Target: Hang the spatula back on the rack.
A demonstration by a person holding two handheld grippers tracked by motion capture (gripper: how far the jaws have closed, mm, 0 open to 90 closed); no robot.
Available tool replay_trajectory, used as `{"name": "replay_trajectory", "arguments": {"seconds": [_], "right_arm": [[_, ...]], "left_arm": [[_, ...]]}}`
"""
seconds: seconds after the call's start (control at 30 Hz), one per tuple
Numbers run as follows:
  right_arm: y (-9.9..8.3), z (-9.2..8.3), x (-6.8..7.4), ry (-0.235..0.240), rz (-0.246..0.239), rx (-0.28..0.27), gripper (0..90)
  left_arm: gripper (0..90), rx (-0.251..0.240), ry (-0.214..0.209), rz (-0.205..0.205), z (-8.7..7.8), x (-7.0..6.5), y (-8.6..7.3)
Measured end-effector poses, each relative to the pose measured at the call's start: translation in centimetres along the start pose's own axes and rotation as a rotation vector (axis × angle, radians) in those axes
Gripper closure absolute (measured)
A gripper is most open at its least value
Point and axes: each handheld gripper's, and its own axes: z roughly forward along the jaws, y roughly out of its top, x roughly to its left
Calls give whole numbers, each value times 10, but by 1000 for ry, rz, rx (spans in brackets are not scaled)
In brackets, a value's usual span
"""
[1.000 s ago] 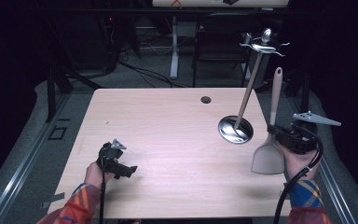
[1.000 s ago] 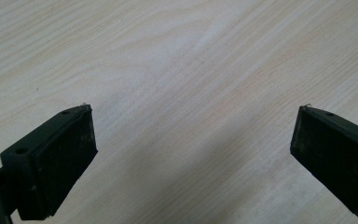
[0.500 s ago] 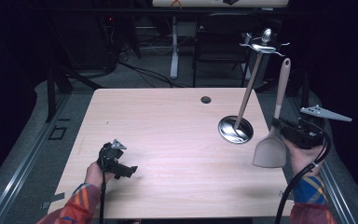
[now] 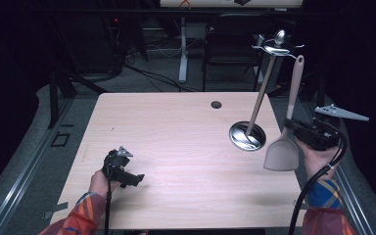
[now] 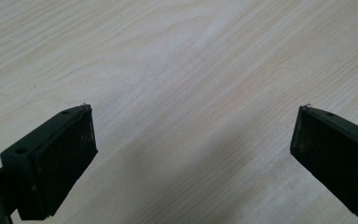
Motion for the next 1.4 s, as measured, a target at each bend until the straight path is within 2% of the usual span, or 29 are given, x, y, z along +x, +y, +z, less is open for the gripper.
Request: {"name": "replay_trajectory", "arguments": {"seconds": [0.8, 1.27, 1.4], "right_arm": [[6, 17, -6, 66, 23, 38, 789], [8, 27, -17, 139, 19, 55, 785], [8, 27, -20, 127, 23, 49, 778]], "left_arm": [[0, 0, 4, -2, 0, 0, -1], [1, 5, 7, -3, -1, 1, -1], [1, 5, 8, -3, -1, 1, -1]]}}
